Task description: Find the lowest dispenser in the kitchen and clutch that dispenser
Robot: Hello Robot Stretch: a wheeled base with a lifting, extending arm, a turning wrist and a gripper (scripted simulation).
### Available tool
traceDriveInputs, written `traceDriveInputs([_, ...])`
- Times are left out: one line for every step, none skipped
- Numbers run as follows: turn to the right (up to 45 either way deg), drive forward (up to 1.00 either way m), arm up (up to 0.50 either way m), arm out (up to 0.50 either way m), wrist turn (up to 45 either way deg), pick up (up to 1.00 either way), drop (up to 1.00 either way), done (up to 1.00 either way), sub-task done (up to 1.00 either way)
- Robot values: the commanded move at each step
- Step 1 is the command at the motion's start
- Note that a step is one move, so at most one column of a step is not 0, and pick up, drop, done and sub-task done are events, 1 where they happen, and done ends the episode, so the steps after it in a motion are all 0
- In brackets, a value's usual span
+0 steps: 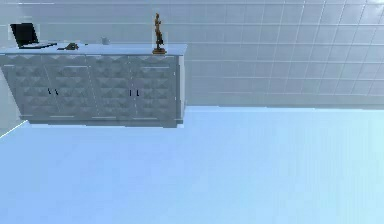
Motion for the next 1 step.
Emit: traceDriveInputs([0.0,0.05,0.00,0.00,0.0,0.00,0.00,0.00,0.00])
